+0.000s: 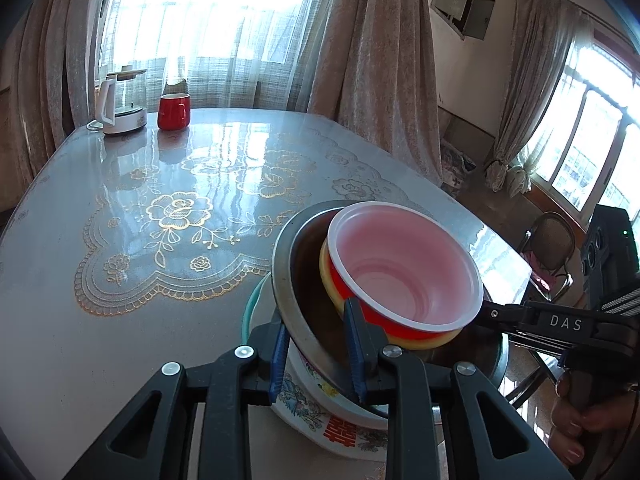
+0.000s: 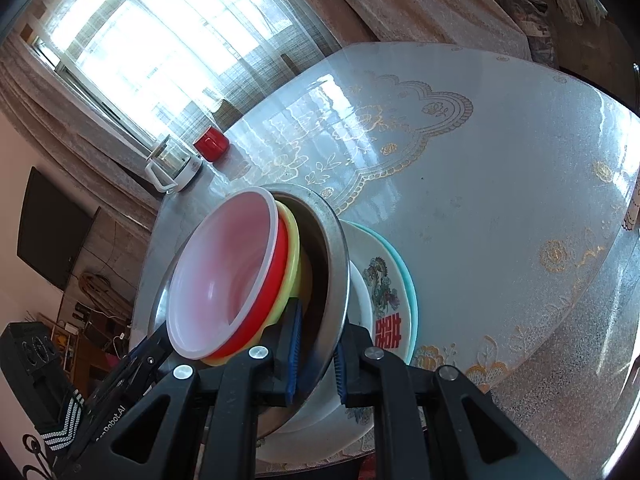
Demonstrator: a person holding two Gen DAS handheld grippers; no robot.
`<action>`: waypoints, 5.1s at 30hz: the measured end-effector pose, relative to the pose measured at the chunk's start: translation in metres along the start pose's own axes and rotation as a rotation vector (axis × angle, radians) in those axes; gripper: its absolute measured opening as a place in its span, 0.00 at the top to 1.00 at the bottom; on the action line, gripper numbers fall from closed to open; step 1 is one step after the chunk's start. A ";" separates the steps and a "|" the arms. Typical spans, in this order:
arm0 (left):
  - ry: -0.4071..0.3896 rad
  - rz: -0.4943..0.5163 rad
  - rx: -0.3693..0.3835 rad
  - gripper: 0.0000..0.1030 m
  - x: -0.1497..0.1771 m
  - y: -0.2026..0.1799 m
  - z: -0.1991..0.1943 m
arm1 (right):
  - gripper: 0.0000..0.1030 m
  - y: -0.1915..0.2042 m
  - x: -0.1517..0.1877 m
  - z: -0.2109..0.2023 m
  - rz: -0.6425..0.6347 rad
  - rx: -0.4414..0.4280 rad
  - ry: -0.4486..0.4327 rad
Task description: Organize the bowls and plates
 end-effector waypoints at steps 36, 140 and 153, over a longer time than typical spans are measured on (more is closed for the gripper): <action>0.039 -0.003 -0.010 0.73 0.011 0.002 0.012 | 0.84 -0.007 0.007 0.014 0.028 0.025 0.035; 0.062 0.081 -0.211 0.00 0.078 0.031 -0.049 | 0.29 -0.003 0.103 -0.048 -0.258 0.275 -0.225; 0.080 0.096 -0.222 0.00 0.081 0.033 -0.044 | 0.29 -0.008 0.103 -0.049 -0.238 0.274 -0.222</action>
Point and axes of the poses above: each gripper's, at about its wrist camera, not at the fingertips, and z roughly the way its jaws point, y to its left, x to its underside, the point moved 9 cm from there along z, roughly the way its jaws point, and after that the axes turned 1 degree about -y, right-handed, at the moved point
